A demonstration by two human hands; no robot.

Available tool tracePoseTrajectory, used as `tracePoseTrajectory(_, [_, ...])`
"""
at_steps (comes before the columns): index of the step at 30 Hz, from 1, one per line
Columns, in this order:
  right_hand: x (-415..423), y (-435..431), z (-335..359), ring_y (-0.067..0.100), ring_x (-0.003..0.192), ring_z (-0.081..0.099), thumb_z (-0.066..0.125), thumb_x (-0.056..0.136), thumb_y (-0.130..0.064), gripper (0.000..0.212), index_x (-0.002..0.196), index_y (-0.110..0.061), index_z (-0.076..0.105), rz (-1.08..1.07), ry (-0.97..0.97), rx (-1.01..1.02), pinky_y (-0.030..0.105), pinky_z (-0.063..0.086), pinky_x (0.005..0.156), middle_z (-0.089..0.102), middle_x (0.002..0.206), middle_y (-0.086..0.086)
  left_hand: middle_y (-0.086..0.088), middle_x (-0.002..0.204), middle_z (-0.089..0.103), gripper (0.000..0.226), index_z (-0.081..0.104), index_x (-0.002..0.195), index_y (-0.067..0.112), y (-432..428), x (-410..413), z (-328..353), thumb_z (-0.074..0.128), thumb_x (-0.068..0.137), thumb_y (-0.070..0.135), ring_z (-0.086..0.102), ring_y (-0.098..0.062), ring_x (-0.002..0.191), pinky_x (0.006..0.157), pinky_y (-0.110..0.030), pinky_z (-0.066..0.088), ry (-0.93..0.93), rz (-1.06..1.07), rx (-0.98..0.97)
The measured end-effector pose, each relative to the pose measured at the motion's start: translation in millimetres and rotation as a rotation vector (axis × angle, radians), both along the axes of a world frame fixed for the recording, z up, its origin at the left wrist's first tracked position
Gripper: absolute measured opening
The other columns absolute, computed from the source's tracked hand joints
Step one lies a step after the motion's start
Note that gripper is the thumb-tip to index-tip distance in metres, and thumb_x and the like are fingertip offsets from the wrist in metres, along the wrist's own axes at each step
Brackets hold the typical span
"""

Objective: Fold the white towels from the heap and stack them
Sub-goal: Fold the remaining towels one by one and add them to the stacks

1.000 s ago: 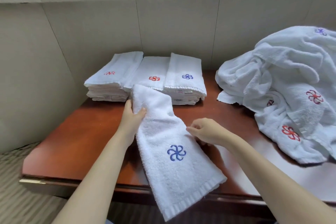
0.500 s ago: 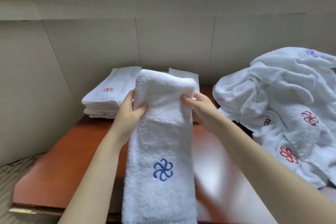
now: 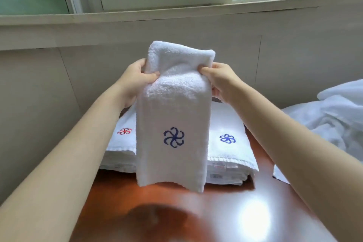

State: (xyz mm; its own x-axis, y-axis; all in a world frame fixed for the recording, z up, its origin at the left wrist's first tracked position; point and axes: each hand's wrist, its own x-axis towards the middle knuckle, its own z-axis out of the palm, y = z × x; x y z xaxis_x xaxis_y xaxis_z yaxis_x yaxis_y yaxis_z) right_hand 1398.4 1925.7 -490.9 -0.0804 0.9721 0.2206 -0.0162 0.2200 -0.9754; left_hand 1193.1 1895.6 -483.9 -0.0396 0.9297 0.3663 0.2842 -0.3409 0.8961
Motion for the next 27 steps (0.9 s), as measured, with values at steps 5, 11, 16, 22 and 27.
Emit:
tracePoseTrajectory(5, [-30,121,-64,0.023,0.077,0.053,0.053,0.087,-0.011,0.005,0.088,-0.01,0.058,-0.233,-0.284,-0.041,0.027,0.036,0.051,0.054,0.087,0.011,-0.011,0.11,0.06,0.041,0.044,0.133,0.003,120,-2,-66,0.054,0.094,0.009,0.058,-0.022,0.09,0.073,-0.03,0.048,0.179,0.218,-0.178])
tracePoseTrajectory(11, [-40,170,-179,0.025,0.081,0.052,0.048,0.081,-0.002,0.057,0.134,-0.015,0.032,-0.173,-0.545,-0.123,0.024,0.036,0.063,0.054,0.099,0.011,-0.016,0.144,0.042,0.059,0.024,0.149,0.01,174,-10,-156,0.045,0.097,0.028,0.048,-0.031,0.125,0.098,-0.032,0.041,0.673,0.355,-0.412])
tracePoseTrajectory(16, [-45,188,-171,0.02,0.076,0.05,0.05,0.076,0.002,0.043,0.114,-0.018,0.055,-0.282,-0.47,0.19,0.025,0.033,0.06,0.059,0.101,0.006,-0.015,0.133,0.051,0.05,0.042,0.14,0.019,194,-11,-145,0.043,0.092,0.005,0.054,-0.032,0.115,0.083,-0.029,0.043,0.578,0.348,-0.272])
tracePoseTrajectory(22, [-43,208,-173,0.031,0.12,0.047,0.04,0.094,-0.017,0.039,0.133,-0.019,0.039,-0.186,-1.021,0.039,0.032,0.04,0.091,0.049,0.135,0.015,-0.011,0.144,0.045,0.04,0.045,0.14,0.013,201,1,-154,0.04,0.1,0.017,0.046,-0.03,0.128,0.101,-0.031,0.038,0.758,0.337,-0.276])
tracePoseTrajectory(27, [-45,192,-183,0.032,0.128,0.041,0.029,0.094,-0.019,0.041,0.133,-0.017,0.042,-0.196,-1.122,0.058,0.035,0.037,0.102,0.052,0.135,0.012,-0.012,0.147,0.04,0.046,0.036,0.144,0.011,179,5,-154,0.033,0.102,0.029,0.041,-0.028,0.132,0.102,-0.03,0.035,0.947,0.249,-0.368])
